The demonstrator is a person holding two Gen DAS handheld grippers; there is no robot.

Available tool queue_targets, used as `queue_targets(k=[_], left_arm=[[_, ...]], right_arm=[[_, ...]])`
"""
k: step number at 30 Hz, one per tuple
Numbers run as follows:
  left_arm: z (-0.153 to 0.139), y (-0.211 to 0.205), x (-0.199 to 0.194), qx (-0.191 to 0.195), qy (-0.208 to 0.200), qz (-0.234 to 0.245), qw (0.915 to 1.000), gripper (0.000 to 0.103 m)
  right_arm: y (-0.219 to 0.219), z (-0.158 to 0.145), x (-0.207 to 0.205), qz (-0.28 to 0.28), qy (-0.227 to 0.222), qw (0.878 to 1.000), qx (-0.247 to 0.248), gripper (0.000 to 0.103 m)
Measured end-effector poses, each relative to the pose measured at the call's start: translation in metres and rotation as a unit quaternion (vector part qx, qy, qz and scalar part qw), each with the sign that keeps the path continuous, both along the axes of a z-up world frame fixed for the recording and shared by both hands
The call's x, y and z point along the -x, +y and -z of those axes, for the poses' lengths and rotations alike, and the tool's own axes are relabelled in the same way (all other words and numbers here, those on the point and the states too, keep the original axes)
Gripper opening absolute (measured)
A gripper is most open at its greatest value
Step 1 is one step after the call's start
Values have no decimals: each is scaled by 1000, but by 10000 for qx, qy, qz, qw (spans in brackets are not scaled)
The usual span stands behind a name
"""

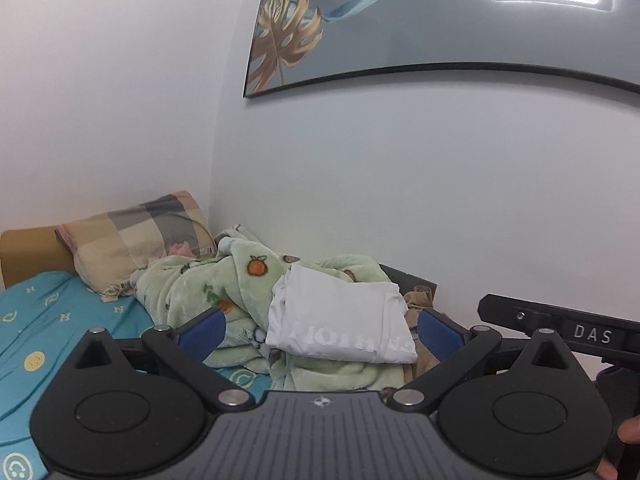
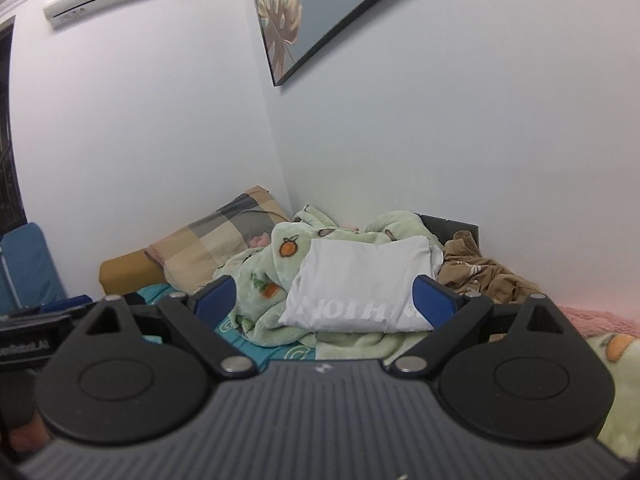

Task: Fold clothes
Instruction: 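Release the folded shirt on the green blanket and withdraw both grippers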

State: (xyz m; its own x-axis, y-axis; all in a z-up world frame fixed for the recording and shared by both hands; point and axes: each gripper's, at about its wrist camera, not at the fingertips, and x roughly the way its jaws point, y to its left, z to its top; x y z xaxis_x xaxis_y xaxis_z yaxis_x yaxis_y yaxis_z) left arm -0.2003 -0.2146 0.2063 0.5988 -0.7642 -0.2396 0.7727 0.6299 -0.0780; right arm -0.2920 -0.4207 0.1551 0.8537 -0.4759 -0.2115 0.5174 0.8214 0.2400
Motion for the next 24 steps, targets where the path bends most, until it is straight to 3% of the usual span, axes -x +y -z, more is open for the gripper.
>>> queue_targets(k=[6,14,21,24], left_arm=[[14,45,22,235,175,-338,9990,103],[21,90,44,257,54,-552,9981,103],[20,106,54,271,-175,-718,9969,103],[23,111,50,385,-47,-641,9972,103]], right_arm=[[29,8,21,33,-21,9999,136,96],[71,19,38,46,152,9984,546,96],[92,26,38,-55,88,9989,467,96],[94,27,38,-116,79,9991,403,96]])
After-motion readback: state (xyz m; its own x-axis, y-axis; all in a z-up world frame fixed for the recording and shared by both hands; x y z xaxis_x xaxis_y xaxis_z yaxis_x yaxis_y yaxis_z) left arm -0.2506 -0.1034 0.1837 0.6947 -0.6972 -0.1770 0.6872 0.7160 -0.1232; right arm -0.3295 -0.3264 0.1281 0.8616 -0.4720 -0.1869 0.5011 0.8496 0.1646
